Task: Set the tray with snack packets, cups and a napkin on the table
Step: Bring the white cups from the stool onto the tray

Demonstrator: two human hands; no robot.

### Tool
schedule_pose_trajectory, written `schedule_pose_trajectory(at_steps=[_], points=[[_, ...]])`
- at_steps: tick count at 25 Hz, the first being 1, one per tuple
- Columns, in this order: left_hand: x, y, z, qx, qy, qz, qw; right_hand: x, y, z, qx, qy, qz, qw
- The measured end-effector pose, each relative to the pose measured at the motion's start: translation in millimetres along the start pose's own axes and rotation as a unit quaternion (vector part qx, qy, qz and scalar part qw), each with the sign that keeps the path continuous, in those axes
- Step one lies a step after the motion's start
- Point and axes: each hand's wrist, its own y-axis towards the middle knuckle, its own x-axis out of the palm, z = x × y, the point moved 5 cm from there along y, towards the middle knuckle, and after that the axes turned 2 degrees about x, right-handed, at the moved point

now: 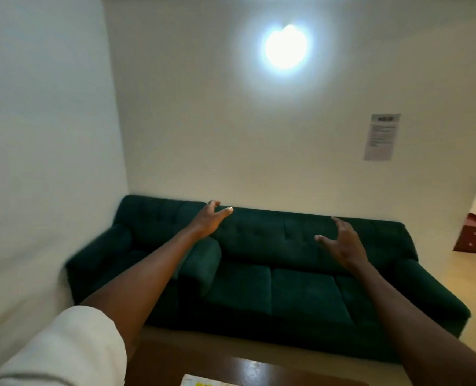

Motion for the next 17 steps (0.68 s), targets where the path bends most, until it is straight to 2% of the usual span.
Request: schedule_pose_trajectory(at_steps=[5, 9, 17], points=[[-125, -17, -65, -0.039, 0.010, 0.053, 0.998, 92, 12, -161, -0.077, 0.028, -0.033, 0.996], [-202, -34, -132, -0.089, 0.025, 0.109, 0.990, 182, 17, -277, -0.144, 0.042, -0.092, 0.984], [-340, -79, -263, -0.193, 0.084, 0.209, 0.955, 373, 27, -439, -0.221, 0.094, -0.209, 0.948]])
